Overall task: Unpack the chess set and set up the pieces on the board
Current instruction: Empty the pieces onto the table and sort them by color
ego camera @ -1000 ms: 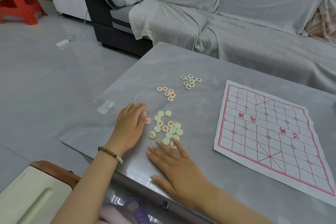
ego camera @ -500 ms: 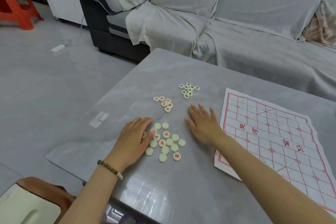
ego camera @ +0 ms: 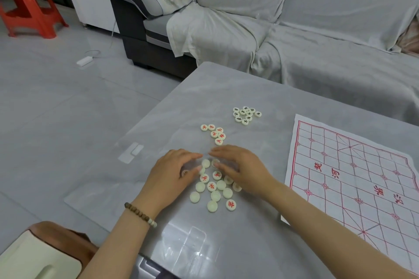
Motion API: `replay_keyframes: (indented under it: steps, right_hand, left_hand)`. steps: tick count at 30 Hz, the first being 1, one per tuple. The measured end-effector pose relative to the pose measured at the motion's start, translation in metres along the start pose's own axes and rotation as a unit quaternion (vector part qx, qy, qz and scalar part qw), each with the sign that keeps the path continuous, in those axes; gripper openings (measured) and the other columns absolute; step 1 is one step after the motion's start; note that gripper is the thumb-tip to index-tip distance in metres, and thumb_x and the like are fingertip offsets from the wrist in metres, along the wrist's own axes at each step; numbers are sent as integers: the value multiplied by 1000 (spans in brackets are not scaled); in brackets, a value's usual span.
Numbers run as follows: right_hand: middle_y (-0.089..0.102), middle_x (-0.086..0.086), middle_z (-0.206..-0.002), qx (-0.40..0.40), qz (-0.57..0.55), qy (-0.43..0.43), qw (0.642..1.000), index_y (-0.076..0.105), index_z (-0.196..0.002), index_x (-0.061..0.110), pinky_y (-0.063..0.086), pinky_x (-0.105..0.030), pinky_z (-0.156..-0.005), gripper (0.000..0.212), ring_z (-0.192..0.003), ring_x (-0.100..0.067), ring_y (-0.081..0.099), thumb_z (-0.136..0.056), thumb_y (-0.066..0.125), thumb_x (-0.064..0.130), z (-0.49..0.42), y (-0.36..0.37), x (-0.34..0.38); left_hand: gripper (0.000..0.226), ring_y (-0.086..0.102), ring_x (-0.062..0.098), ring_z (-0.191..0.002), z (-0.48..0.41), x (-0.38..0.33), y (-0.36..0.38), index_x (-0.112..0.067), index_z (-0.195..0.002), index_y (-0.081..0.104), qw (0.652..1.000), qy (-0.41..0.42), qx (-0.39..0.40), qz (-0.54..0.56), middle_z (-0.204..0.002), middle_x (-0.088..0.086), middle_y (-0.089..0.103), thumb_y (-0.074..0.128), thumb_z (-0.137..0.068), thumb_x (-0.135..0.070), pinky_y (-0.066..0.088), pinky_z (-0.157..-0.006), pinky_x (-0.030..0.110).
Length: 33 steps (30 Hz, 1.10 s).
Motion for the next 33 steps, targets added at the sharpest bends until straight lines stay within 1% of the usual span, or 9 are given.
replay_keyframes:
  steps: [6,10,14,17,21,25,28,30,33]
  right_hand:
    - [61,11,-97,5,-31,76,997,72,-104,24,43,-27,-87,23,-97,-11,53,-81,70,29,-11,2,-8]
    - [56,11,-88,17,-17,78,997,72,-101,27,44,-26,-78,22,-88,-11,52,-79,72,31,-13,3,-9]
    - [60,6,-83,-25,-101,125,987,73,-88,25,39,-18,-66,11,-73,-6,49,-85,65,31,-13,3,-16]
    - [58,5,-80,-64,-97,167,979,66,-79,20,34,-16,-63,14,-68,-5,46,-87,63,31,-14,4,-23]
    - [53,7,-74,-94,-51,175,979,56,-75,18,34,-16,-61,19,-68,-5,45,-83,67,31,-12,3,-28]
    - [57,7,-86,-118,-105,157,975,59,-85,23,37,-17,-69,7,-77,-5,49,-89,59,28,-5,-1,-23]
    - [57,12,-108,-99,-75,94,988,65,-109,28,38,-21,-89,25,-100,-3,51,-96,45,35,2,-4,-17]
    - [50,14,-129,-51,-13,49,997,59,-122,33,27,-24,-104,43,-123,-4,40,-96,30,50,6,-2,-10]
    - [22,17,-151,31,76,47,996,44,-134,42,0,-21,-112,62,-140,-7,8,-88,7,61,9,6,-3]
  left_hand:
    - [27,47,2,-95,-10,-6,5,-38,-110,63,999,-28,22,-19,-97,-19,55,62,-83,-43,40,-83,21]
    - [25,48,2,-86,-19,-7,6,-39,-102,64,998,-42,30,-20,-90,-17,57,67,-78,-47,40,-74,20]
    - [13,48,1,-77,-28,-6,10,-36,-87,65,998,-62,14,-7,-82,-15,56,64,-80,-47,33,-60,17]
    - [15,47,2,-78,-34,-3,15,-30,-81,65,997,-70,15,22,-78,-15,56,62,-83,-45,33,-63,18]
    - [13,46,9,-87,-38,-1,17,-30,-78,59,997,-75,31,-1,-81,-12,51,60,-84,-42,40,-77,25]
    - [15,44,9,-88,-34,5,8,-30,-81,55,995,-95,13,-14,-84,-11,50,61,-83,-43,38,-76,25]
    - [11,45,7,-87,-28,14,-3,-34,-84,59,995,-97,13,29,-85,-12,52,63,-81,-43,40,-80,27]
    - [8,46,7,-87,-23,17,-7,-37,-85,61,996,-84,32,21,-85,-12,53,65,-80,-42,40,-81,28]
    - [13,45,4,-86,-18,14,-6,-43,-85,62,997,-60,56,-1,-85,-13,53,68,-75,-48,38,-81,27]
Point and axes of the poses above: each hand's wrist, its own z-axis away from the middle knuckle, its own y-axis out of the palm, x = y × z, the point moved 4 cm from there along -z, towards the middle knuckle
